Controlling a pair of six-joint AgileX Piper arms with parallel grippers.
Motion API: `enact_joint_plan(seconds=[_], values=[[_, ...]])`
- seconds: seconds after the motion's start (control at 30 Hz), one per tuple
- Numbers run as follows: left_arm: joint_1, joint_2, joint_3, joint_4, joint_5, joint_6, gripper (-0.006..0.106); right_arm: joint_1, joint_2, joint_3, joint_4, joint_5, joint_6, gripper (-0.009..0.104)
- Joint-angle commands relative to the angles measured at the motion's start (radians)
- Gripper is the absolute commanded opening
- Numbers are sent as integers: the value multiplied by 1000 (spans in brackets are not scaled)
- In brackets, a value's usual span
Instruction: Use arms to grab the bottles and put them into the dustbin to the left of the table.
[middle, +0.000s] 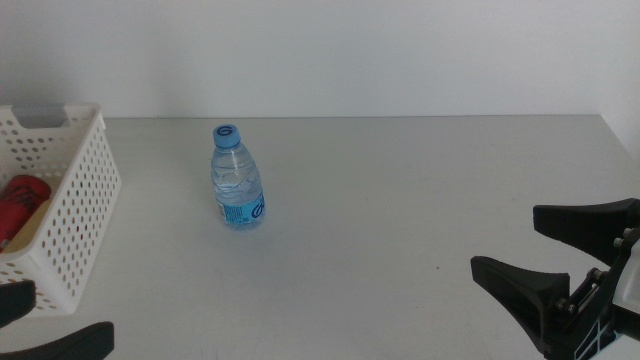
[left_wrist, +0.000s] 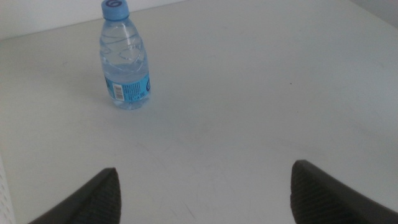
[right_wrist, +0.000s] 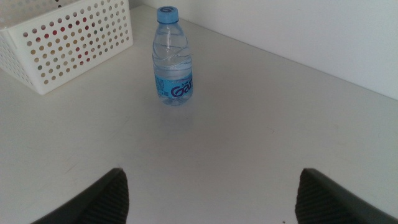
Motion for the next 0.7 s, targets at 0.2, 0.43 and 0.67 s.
enact_joint_plan(seconds=[0.2,0.43,0.67], values=[[-7,24,-26,0,-320,-5,93,2,-7,-39,-4,-79,-12,70],[-7,106,-26,49,-467,-5,93,2,-7,-39,-4,-79,-12,70],[-7,269,-28,115,-565,-9,93,2,-7,-39,-4,-79,-12,70]])
